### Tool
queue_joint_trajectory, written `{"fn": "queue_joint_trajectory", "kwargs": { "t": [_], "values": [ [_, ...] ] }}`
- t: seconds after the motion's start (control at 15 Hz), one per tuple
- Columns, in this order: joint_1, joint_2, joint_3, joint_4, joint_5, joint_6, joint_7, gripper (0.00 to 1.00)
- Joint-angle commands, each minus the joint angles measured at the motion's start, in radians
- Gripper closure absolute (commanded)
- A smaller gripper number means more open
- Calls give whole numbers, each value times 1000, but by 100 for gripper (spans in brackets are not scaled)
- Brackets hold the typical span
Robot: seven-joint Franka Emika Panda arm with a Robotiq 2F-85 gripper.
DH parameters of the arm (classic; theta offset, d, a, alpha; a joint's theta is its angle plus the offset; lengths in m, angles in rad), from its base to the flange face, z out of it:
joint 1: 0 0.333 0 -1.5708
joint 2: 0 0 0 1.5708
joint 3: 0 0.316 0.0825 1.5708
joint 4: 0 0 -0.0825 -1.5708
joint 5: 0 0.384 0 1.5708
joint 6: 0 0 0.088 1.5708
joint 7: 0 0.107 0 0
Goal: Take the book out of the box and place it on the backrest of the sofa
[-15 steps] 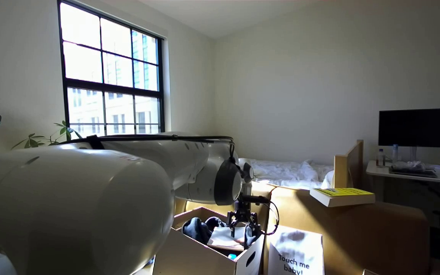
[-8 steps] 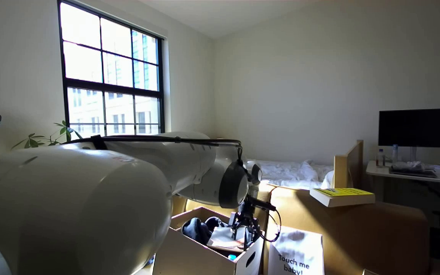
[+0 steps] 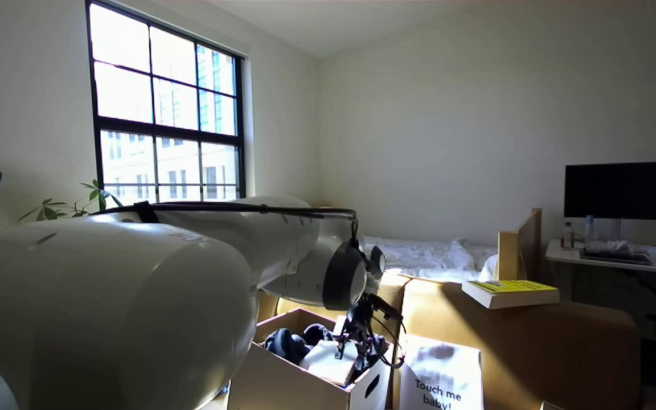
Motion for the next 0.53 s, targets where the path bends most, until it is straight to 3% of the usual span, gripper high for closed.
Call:
{"fn": "queue_joint_trajectory", "kwargs": {
  "t": [0.0,0.47],
  "values": [
    [-18,0,25,10,83,21,84,0],
    [-55,-1,59,-13,227,336,271,0]
  ]
}}
